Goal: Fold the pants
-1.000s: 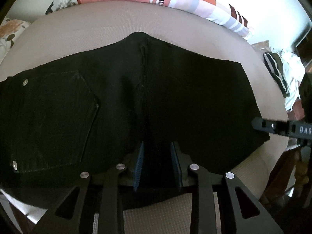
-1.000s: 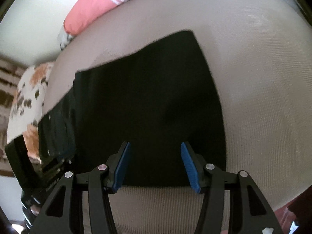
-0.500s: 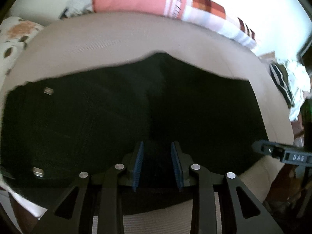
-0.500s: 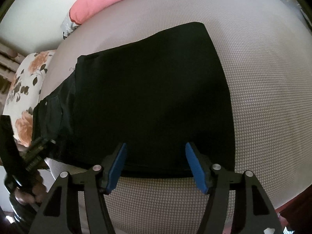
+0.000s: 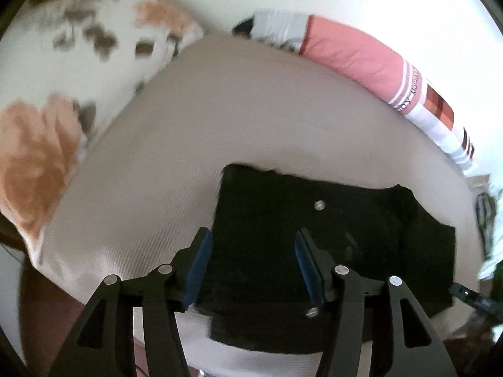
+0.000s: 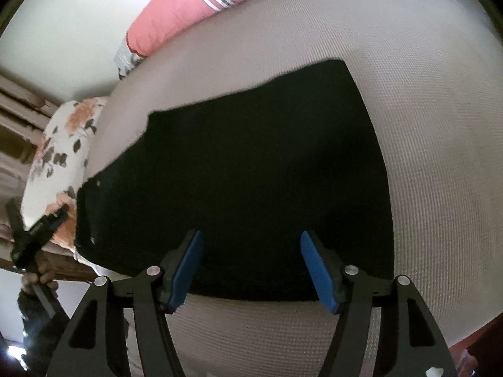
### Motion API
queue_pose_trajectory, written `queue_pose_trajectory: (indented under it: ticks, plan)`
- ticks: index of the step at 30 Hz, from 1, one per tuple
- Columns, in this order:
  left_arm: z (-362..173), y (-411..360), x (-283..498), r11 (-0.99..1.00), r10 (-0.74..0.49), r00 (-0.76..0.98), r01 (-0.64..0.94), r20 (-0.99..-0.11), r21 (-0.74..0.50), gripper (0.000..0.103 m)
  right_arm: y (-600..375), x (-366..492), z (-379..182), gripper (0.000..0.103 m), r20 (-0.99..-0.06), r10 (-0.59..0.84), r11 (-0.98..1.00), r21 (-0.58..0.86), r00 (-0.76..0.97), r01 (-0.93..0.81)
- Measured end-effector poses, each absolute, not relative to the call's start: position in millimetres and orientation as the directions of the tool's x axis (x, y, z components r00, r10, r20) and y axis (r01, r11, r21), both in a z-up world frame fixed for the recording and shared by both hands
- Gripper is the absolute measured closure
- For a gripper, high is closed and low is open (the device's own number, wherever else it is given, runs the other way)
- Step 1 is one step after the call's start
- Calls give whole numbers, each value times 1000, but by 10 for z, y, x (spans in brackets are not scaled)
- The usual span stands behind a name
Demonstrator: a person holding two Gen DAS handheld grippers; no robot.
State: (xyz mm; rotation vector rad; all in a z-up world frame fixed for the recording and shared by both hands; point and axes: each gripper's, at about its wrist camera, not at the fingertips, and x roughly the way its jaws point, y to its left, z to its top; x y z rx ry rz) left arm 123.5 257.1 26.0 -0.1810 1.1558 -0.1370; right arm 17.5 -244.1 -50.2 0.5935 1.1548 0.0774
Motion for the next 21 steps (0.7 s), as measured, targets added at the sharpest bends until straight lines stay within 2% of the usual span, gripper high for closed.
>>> queue_pose_trajectory:
  ticks: [6, 9, 21]
  plan:
    - [-72, 3004, 1479, 932, -354, 269, 23, -896, -362, 47, -2415, 275, -339, 39, -835, 322, 858, 457, 445, 237]
    - [-213, 3090, 1532, 883, -466, 208, 56, -860, -466, 47, -2370, 332, -301, 39, -841, 316, 862, 448, 438, 238]
    - [-522, 3239, 1787, 722, -692, 97, 127, -716, -680, 47, -1987, 702, -215, 39, -895, 263, 908, 355, 360, 221]
